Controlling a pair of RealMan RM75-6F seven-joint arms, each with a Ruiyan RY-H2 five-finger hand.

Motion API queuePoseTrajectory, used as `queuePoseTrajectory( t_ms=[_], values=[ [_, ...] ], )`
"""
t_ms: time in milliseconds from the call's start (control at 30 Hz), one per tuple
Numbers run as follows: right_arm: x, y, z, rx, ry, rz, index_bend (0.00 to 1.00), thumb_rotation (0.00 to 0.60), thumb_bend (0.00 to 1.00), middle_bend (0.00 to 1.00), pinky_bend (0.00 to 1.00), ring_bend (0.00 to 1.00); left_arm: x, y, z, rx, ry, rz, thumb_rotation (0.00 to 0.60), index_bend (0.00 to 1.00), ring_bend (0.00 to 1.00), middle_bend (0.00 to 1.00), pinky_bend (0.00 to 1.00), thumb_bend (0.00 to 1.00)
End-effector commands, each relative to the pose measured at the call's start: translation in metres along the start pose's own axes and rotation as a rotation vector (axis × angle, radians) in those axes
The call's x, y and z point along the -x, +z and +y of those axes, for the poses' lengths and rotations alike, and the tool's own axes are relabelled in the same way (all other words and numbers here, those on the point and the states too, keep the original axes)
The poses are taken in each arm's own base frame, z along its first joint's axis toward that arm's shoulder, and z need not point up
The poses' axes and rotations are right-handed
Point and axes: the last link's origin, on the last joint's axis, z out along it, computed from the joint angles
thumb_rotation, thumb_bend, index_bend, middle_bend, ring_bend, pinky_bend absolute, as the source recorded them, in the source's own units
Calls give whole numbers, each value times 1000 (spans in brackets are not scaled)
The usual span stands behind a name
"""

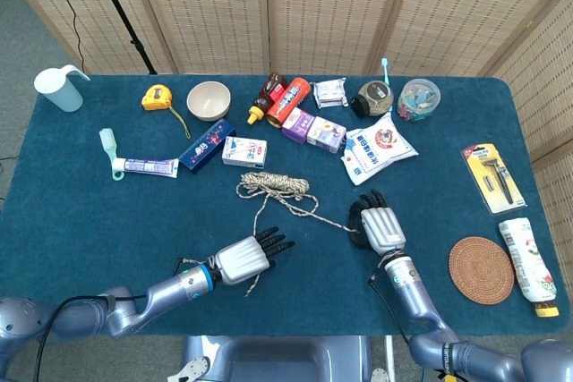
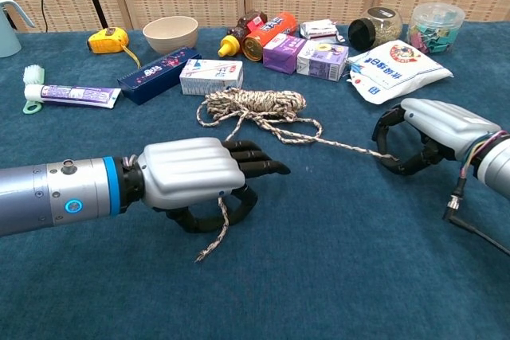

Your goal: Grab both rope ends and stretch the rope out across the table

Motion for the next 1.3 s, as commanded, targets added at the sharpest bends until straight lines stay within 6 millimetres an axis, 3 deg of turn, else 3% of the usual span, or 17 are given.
queuePoseTrajectory(
  t_ms=[33,267,567,867,1300],
  values=[
    [-1,0,0,0,0,2,637,600,441,356,0,162,-1,-1,-1,-3,-3,5,600,572,0,0,0,433],
    [-6,0,-2,-11,-4,20,639,600,442,360,0,165,-5,-7,-5,-17,-13,25,600,589,0,0,0,434],
    [-18,-3,-6,-41,-16,53,642,600,442,365,0,171,-12,-30,-21,-75,-53,70,600,605,0,0,0,433],
    [-34,-7,-9,-69,-26,83,643,600,442,367,0,173,-21,-79,-51,-195,-99,133,600,624,0,0,0,434],
    [-47,-12,-8,-84,-53,100,646,600,443,371,0,179,-21,-141,-77,-343,-129,165,600,628,0,2,0,434]
  ],
)
